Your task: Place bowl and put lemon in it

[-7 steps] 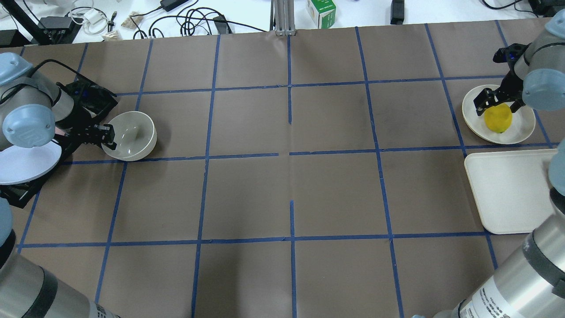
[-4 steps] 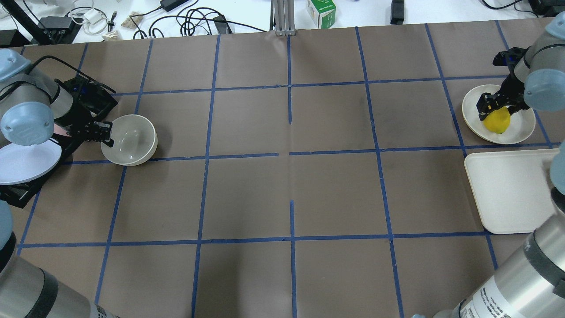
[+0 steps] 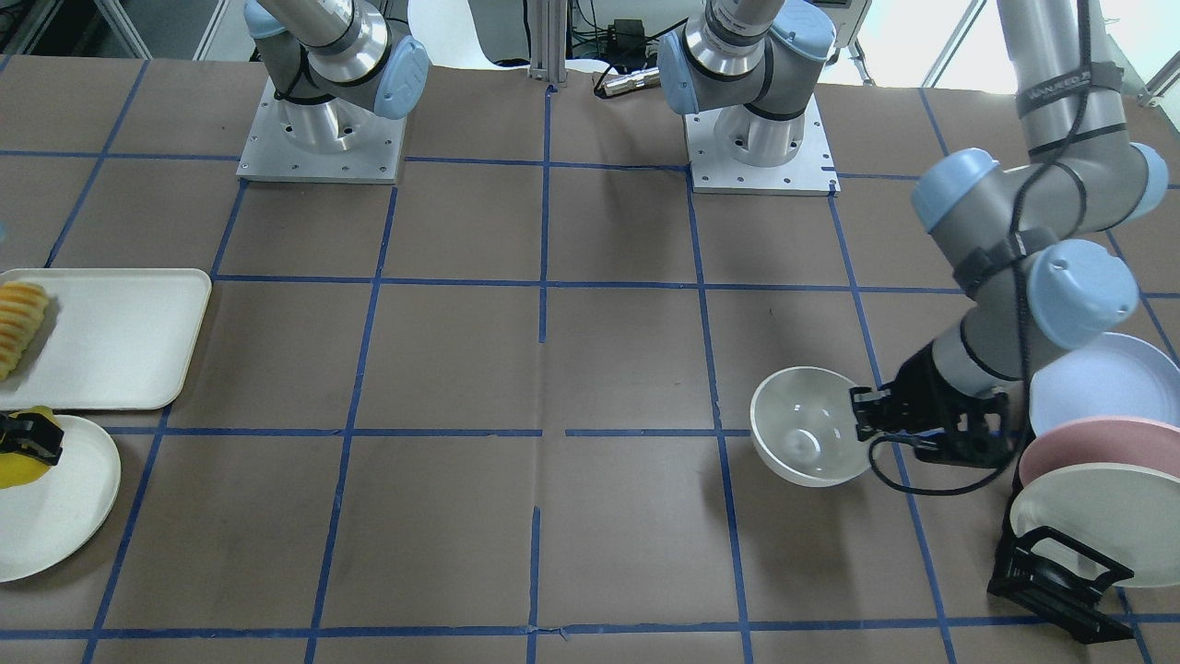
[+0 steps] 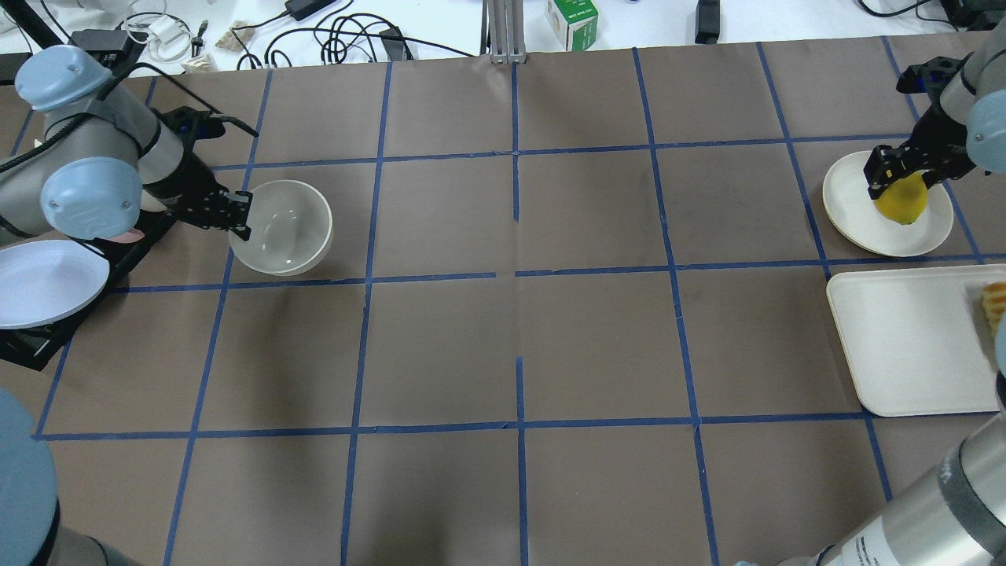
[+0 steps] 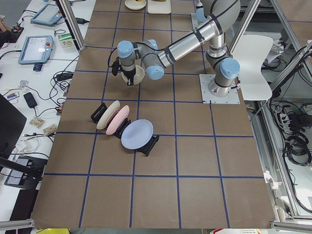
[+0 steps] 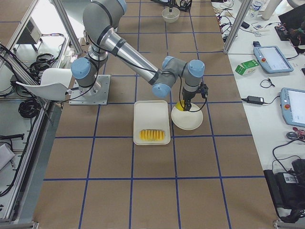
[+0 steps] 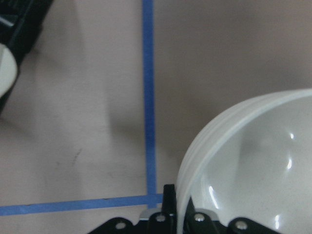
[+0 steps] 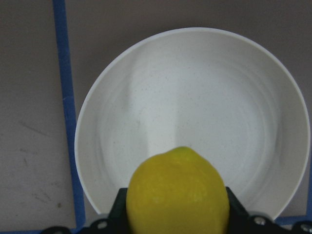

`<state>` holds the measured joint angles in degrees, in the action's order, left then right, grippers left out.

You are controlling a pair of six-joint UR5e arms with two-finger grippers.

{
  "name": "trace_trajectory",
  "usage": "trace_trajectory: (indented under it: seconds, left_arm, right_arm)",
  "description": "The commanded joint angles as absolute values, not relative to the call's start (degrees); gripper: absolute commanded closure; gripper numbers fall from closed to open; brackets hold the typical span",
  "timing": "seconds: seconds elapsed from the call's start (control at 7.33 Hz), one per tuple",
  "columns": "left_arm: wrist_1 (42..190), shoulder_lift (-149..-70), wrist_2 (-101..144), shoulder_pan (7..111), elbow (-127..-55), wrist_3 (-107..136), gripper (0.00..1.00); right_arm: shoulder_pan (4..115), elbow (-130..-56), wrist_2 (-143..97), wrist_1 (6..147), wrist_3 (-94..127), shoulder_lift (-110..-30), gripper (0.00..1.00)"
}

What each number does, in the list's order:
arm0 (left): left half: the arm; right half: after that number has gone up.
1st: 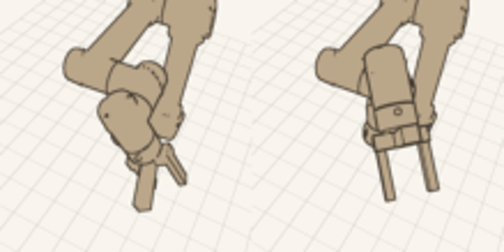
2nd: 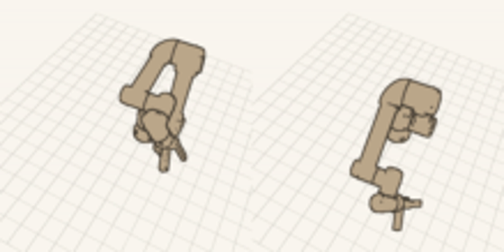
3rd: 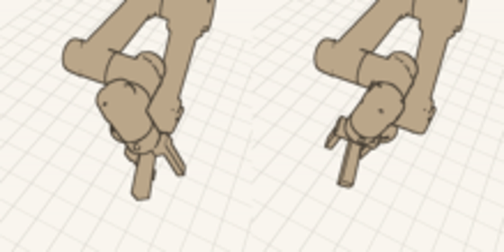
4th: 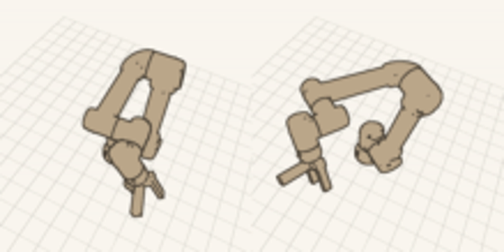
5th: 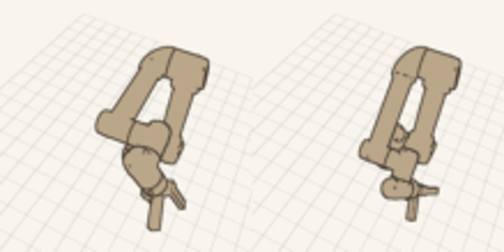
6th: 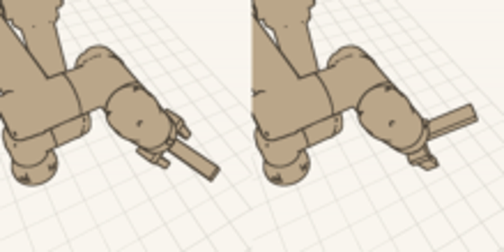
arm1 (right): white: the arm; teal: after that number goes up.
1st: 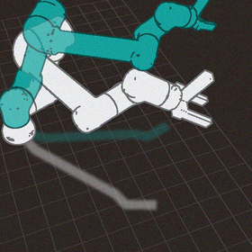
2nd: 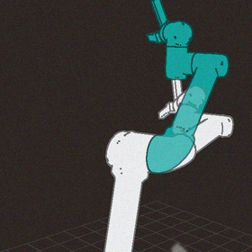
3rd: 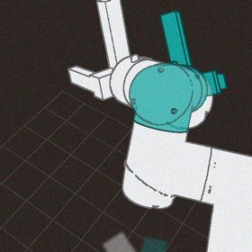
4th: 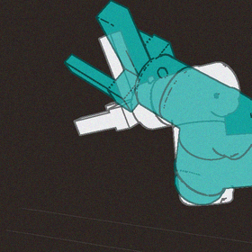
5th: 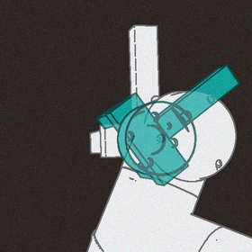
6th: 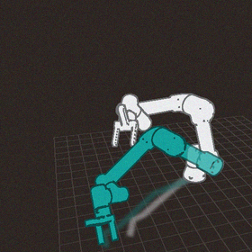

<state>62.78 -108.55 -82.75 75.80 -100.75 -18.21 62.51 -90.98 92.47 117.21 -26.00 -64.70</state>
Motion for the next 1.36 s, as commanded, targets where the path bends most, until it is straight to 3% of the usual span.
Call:
trace_trajectory:
  seconds: [0.0,0.27,0.95,1.09,1.23]
  left_arm:
    - [63.81,-108.01,-75.09,87.4,-101.08,-3.08,1.0]
    - [58.57,-110.73,-75.32,96.64,-101.16,7.61,1.0]
    - [51.95,-117.59,-75.67,101.51,-100.29,11.43,1.0]
    - [49.94,-118.03,-75.93,101.51,-100.11,11.69,0.38]
    - [48.79,-116.38,-78.63,100.73,-99.59,11.95,0.13]
  right_arm:
    - [63.97,-88.87,90.11,110.33,-23.04,-67.93,1.0]
    - [67.04,-85.36,89.82,103.4,-17.09,-70.13,1.0]
    - [83.55,-82.88,87.99,100.72,3.39,-71.63,1.0]
    - [86.72,-83.32,87.11,100.98,6.3,-71.2,1.0]
    - [87.88,-83.41,86.14,101.33,6.41,-70.93,1.0]
